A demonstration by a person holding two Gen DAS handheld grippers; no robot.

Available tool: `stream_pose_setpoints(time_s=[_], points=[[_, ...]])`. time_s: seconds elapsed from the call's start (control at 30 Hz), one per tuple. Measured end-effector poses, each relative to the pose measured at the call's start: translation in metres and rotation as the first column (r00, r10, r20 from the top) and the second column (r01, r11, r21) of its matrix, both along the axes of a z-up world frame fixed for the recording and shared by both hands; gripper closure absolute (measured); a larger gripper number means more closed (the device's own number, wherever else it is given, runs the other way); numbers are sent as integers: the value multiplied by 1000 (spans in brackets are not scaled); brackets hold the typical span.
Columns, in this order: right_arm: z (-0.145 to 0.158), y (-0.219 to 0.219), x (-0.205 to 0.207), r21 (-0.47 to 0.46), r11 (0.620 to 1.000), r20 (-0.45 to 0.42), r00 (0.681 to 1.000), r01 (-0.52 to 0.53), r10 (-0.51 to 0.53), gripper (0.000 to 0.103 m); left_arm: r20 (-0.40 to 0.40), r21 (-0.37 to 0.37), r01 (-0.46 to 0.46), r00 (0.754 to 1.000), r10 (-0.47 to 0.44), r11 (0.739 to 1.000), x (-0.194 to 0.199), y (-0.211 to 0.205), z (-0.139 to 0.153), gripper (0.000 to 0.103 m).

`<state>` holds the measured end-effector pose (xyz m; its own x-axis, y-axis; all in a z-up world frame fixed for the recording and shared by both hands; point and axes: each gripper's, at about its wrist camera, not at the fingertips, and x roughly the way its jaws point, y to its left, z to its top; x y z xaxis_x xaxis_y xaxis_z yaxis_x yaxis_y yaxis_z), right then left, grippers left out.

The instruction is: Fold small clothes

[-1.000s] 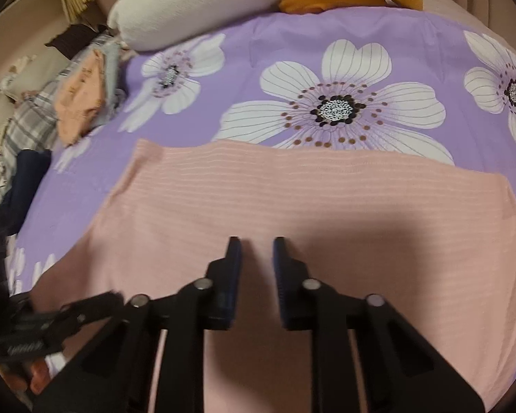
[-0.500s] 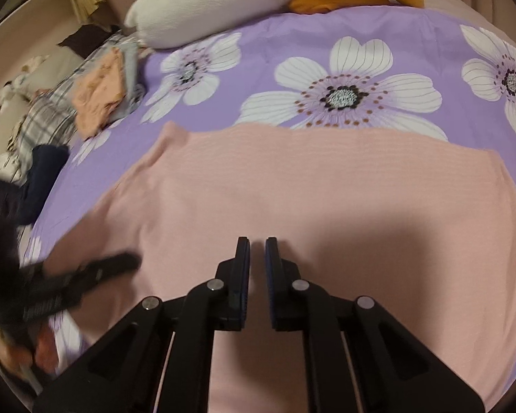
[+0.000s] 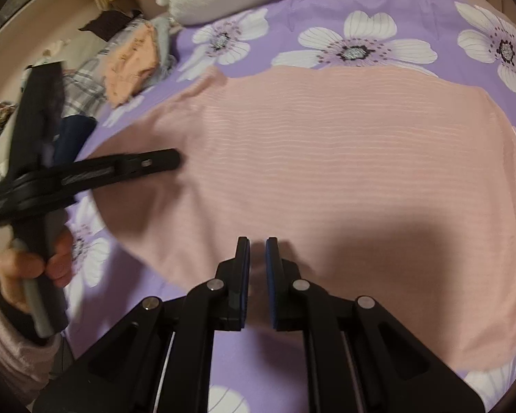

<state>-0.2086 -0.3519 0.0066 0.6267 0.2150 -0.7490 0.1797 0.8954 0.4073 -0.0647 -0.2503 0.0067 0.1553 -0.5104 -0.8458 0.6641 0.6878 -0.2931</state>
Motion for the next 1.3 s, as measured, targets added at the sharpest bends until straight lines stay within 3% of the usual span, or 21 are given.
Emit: stream_pose_setpoints(time_s=[0.23, 0.5, 0.83, 1.3], points=[[-21, 12, -7, -6, 1000, -39, 999, -3, 3, 93, 22, 13, 5, 1000, -5, 1000, -6, -4, 5, 84], [-2, 2, -22, 16, 1000, 39, 999, 12, -13, 91, 84, 11, 31, 996, -32, 999, -18, -14, 27, 88], [8, -45, -50, 76, 987, 103, 984, 141, -148, 91, 153, 21, 51, 987, -54, 998, -40, -48, 52, 92], [4, -102, -74, 193, 947, 142, 947, 258, -287, 90, 201, 67, 180, 961, -189, 981, -94, -108, 60, 92]])
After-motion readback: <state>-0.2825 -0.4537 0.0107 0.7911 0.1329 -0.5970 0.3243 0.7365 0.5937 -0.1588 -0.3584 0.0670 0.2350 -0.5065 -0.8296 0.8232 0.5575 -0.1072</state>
